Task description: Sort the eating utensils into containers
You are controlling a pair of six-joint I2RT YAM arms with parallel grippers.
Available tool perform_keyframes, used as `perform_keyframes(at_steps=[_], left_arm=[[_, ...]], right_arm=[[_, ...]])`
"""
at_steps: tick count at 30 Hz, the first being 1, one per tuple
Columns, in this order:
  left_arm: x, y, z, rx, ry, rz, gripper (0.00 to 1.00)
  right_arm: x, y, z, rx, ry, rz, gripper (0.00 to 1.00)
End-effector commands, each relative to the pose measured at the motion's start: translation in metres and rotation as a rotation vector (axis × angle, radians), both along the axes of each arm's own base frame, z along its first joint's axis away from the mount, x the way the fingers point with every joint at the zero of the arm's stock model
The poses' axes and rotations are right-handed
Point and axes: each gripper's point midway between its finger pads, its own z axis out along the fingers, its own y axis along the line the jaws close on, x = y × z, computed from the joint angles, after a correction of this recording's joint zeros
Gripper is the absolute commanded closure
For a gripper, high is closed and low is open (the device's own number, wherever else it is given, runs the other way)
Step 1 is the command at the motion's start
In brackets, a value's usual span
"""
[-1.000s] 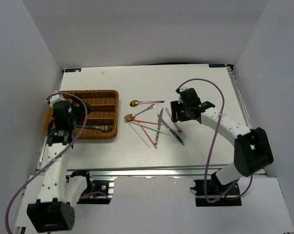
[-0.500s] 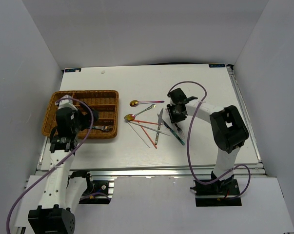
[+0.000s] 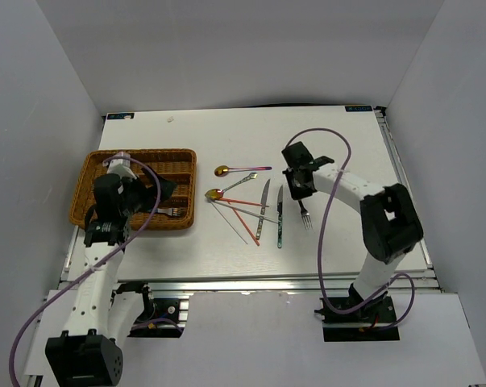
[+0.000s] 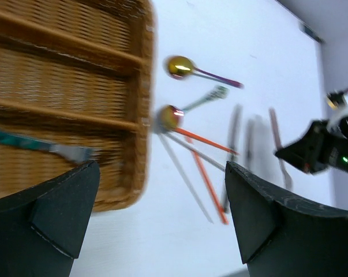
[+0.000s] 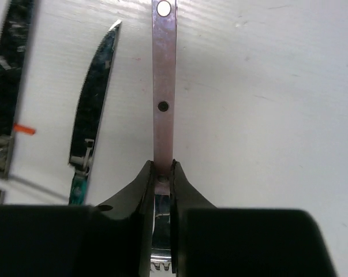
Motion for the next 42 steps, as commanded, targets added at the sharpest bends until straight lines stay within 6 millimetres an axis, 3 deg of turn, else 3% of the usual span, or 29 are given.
perform_keyframes(at_steps=[1,2,3,6,7,8,9,11,13,15,18,20,21,28,36,38,39,41,42], left_arm=[[-0.001,-0.046,0.026,-0.159,-0.073,-0.231,0.02],[-0.003,-0.057,0.036,-0.201,-0.102,-0.269,0.02],[0.0,-0.066,0.066,-0.278,-0.203,-0.291,0.02],[-0.012,-0.107,0.11,-0.363,-0.321,-0.411,0.02],[-0.007,-0.114,0.114,-0.373,-0.323,-0.4,0.02],[-0.015,-0.134,0.125,-0.387,-0.335,-0.455,0.02],[-0.015,-0.143,0.128,-0.393,-0.332,-0.468,0.02],[-0.01,-0.162,0.118,-0.385,-0.29,-0.469,0.02],[-0.003,-0.167,0.101,-0.305,-0.231,-0.438,0.02],[0.0,-0.17,0.086,-0.239,-0.182,-0.392,0.02],[-0.005,-0.181,0.08,-0.266,-0.165,-0.417,0.05],[-0.007,-0.187,0.073,-0.265,-0.143,-0.426,0.11],[-0.005,-0.187,0.075,-0.261,-0.149,-0.418,0.24],[-0.007,-0.191,0.057,-0.213,-0.079,-0.425,0.66],[-0.011,-0.188,0.059,-0.246,-0.084,-0.404,0.71],[-0.014,-0.193,0.068,-0.286,-0.11,-0.431,0.84],[-0.014,-0.194,0.069,-0.306,-0.104,-0.427,1.0],[-0.01,-0.19,0.07,-0.318,-0.104,-0.383,1.0],[-0.006,-0.184,0.07,-0.326,-0.096,-0.334,1.0]], right_arm=[[0.004,0.011,0.074,0.002,-0.17,0.013,1.0],[-0.008,0.033,0.088,0.081,-0.152,0.081,1.0],[-0.016,0.045,0.093,0.133,-0.136,0.129,1.0],[-0.049,0.093,0.117,0.359,-0.107,0.287,1.0],[-0.063,0.107,0.133,0.427,-0.119,0.324,1.0],[-0.077,0.12,0.141,0.498,-0.1,0.373,1.0],[-0.081,0.13,0.15,0.552,-0.12,0.397,1.0],[-0.101,0.145,0.173,0.642,-0.14,0.429,1.0],[-0.115,0.158,0.193,0.707,-0.178,0.455,1.0],[-0.122,0.166,0.202,0.727,-0.194,0.454,1.0],[-0.137,0.183,0.211,0.735,-0.194,0.508,1.0],[-0.145,0.194,0.216,0.74,-0.197,0.534,1.0],[-0.144,0.197,0.217,0.736,-0.205,0.526,1.0],[-0.145,0.21,0.231,0.748,-0.245,0.53,1.0],[-0.122,0.2,0.249,0.717,-0.363,0.436,1.0],[-0.119,0.201,0.247,0.702,-0.368,0.433,1.0],[-0.118,0.203,0.244,0.693,-0.363,0.435,1.0],[-0.115,0.204,0.243,0.688,-0.37,0.436,0.99],[-0.115,0.203,0.242,0.687,-0.374,0.435,0.77]])
